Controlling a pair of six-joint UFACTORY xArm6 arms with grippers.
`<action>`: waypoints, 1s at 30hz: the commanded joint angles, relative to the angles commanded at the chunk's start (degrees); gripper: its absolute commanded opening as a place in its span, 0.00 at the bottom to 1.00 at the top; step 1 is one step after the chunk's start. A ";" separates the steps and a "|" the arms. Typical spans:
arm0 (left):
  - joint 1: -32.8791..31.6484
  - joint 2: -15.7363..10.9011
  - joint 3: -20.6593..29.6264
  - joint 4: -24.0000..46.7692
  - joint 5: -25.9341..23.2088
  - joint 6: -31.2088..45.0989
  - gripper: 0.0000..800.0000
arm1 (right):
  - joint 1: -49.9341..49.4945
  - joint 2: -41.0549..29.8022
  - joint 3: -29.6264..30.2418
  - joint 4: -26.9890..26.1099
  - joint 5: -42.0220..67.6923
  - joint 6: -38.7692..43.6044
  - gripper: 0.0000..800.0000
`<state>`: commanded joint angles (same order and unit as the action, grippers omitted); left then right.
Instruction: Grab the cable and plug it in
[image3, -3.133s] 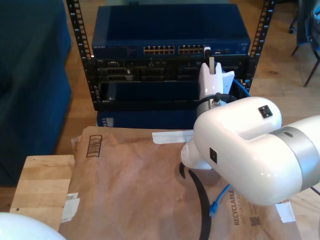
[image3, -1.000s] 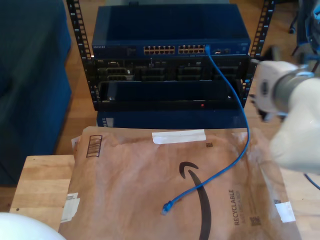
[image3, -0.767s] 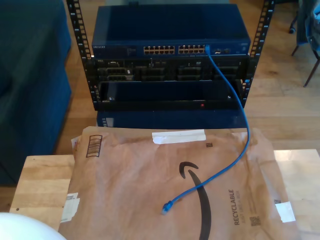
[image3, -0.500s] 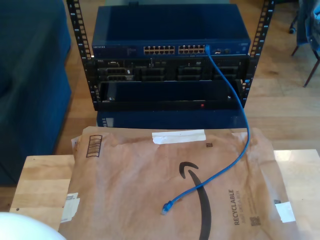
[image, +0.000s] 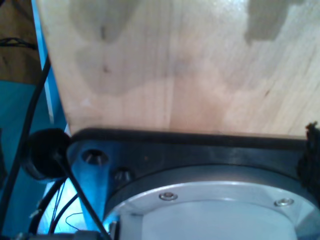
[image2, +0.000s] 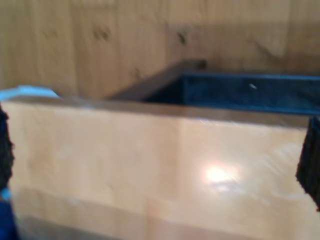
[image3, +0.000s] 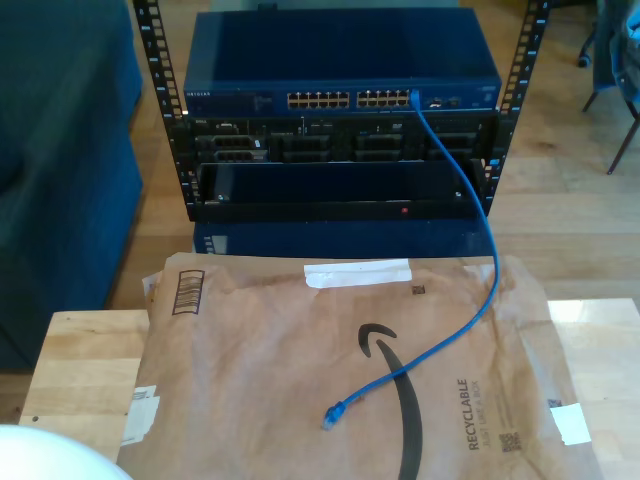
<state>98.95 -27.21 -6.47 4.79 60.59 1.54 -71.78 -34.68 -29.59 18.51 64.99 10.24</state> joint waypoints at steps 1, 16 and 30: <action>0.00 0.00 0.00 0.00 0.00 0.00 1.00 | -1.49 -0.18 0.09 -2.73 2.29 -0.88 0.99; 0.00 0.00 0.00 0.00 0.00 0.09 1.00 | -8.79 -1.05 14.24 -20.40 5.80 -3.43 0.99; 0.00 0.00 0.00 0.00 0.00 0.00 1.00 | -11.78 -4.40 28.04 -19.87 -11.69 -3.34 1.00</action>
<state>98.95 -27.21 -6.47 4.79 60.59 1.54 -83.56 -39.08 -1.55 -1.36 53.30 6.90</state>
